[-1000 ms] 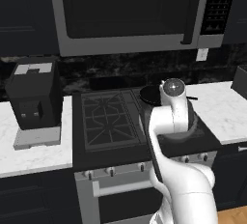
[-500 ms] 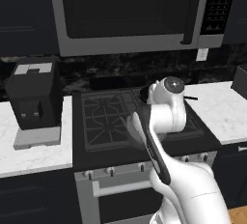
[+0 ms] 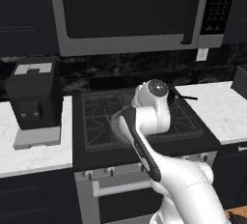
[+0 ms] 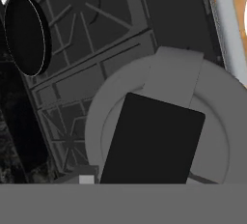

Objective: Pick the kettle from the counter and place it on a stove burner. Then turn the burner on.

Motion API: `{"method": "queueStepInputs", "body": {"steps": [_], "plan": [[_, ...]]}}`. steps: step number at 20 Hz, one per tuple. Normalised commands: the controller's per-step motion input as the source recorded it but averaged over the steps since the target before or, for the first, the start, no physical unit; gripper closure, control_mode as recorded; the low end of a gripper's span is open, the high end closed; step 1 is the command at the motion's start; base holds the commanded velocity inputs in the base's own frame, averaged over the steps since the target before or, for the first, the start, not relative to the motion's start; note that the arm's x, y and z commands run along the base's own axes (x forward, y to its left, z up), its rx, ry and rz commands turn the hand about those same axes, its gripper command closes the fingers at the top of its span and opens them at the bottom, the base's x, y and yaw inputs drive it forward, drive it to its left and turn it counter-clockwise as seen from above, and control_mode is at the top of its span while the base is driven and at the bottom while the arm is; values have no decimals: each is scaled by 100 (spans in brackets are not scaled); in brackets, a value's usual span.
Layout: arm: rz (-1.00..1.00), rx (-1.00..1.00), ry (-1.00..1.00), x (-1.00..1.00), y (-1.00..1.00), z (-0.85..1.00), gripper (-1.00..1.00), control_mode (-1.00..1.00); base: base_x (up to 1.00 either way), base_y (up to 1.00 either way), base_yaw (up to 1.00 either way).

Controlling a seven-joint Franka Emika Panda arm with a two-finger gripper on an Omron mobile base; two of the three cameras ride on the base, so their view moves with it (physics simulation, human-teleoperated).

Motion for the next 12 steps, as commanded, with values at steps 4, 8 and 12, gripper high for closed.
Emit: {"method": "queueStepInputs", "body": {"steps": [4, 8, 12], "plan": [[-11, -1, 0, 79, 73, 0, 100, -100, 0, 0, 0], [-12, -1, 9, 92, 52, 0, 100, -100, 0, 0, 0], [-9, -9, 37, 94, 46, 10, 100, -100, 0, 0, 0]]}}
